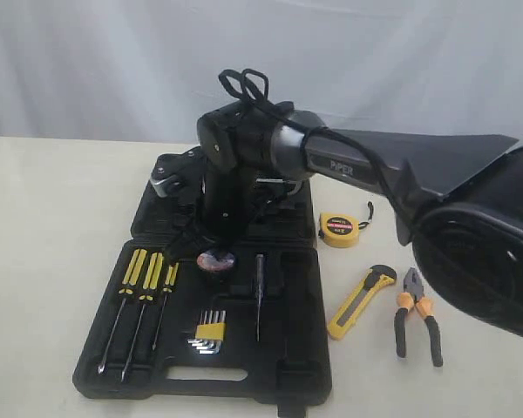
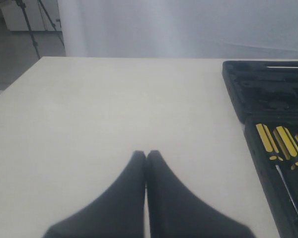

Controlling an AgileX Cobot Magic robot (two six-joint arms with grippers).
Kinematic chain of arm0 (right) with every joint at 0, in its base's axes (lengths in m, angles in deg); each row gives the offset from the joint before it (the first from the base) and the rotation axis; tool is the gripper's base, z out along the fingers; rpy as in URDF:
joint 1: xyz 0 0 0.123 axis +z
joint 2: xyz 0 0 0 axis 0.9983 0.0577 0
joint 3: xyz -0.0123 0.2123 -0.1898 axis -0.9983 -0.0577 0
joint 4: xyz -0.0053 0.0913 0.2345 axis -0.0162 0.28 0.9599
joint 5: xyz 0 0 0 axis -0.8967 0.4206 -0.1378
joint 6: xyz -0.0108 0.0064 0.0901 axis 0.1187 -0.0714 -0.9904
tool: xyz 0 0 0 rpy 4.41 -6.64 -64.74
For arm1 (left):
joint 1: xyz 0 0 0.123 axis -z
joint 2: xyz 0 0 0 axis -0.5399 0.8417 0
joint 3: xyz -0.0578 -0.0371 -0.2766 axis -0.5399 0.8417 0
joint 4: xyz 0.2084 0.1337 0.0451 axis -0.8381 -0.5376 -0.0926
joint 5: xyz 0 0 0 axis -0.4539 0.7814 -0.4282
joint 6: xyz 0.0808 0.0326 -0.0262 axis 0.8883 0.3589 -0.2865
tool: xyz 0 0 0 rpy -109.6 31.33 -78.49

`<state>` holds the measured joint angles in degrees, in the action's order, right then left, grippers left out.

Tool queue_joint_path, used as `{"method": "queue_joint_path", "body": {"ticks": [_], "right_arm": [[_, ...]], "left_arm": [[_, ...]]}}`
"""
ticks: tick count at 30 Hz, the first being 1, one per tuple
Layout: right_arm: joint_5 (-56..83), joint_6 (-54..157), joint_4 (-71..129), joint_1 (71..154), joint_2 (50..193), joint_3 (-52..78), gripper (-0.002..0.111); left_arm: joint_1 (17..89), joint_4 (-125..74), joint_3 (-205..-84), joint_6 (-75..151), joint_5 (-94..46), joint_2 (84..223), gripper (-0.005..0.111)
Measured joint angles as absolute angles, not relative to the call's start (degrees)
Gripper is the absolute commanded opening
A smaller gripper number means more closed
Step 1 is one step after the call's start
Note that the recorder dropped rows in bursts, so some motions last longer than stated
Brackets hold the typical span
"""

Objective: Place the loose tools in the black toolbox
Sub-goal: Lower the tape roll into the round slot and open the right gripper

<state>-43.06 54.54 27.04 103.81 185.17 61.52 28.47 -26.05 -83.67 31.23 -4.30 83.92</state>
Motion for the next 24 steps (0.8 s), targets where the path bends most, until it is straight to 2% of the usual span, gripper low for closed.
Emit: {"method": "queue_joint_path", "body": {"ticks": [24], "right_arm": [[-45.23, 57.07, 31.94, 103.81, 186.04, 61.52, 0.000]], "left_arm": [[28.47, -26.05, -83.67, 31.23, -4.30, 83.92, 0.000]]}}
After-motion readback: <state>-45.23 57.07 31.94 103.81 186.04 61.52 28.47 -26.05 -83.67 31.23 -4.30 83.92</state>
